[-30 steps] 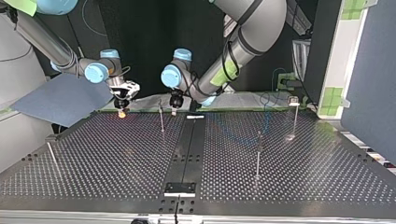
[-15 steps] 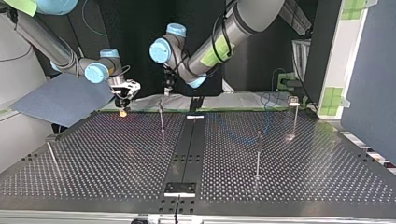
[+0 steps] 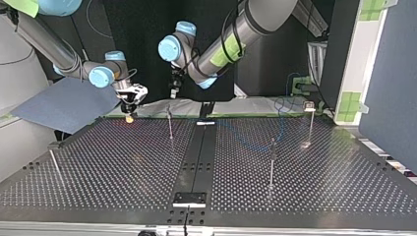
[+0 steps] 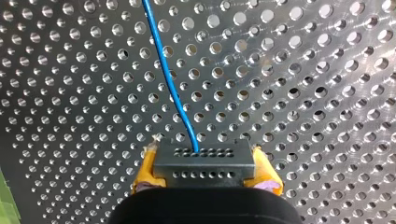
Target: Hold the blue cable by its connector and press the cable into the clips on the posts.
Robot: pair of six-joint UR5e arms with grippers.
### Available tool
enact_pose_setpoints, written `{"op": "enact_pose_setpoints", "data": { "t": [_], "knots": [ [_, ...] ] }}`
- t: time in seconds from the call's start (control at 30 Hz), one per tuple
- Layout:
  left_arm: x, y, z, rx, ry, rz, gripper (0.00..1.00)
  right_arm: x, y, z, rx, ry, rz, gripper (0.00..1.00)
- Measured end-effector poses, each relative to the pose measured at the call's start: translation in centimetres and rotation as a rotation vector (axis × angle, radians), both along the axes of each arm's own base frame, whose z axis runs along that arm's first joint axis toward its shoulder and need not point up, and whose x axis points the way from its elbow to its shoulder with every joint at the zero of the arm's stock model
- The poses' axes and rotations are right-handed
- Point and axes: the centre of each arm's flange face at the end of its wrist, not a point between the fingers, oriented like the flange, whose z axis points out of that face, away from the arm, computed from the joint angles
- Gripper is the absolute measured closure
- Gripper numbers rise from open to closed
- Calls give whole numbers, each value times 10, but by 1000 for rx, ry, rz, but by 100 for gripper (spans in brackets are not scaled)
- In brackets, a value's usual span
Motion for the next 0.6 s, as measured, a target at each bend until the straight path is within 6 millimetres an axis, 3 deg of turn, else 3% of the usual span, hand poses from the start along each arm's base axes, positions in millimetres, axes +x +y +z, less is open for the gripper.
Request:
{"op": "enact_pose_setpoints", "data": {
  "t": [0.33, 0.6],
  "knots": [
    [12, -4, 4, -60, -53, -5, 0, 1, 0, 0, 2, -2, 4, 100],
    [11, -5, 2, -63, -49, -10, 0, 1, 0, 0, 2, -6, 4, 100]
  ]
}}
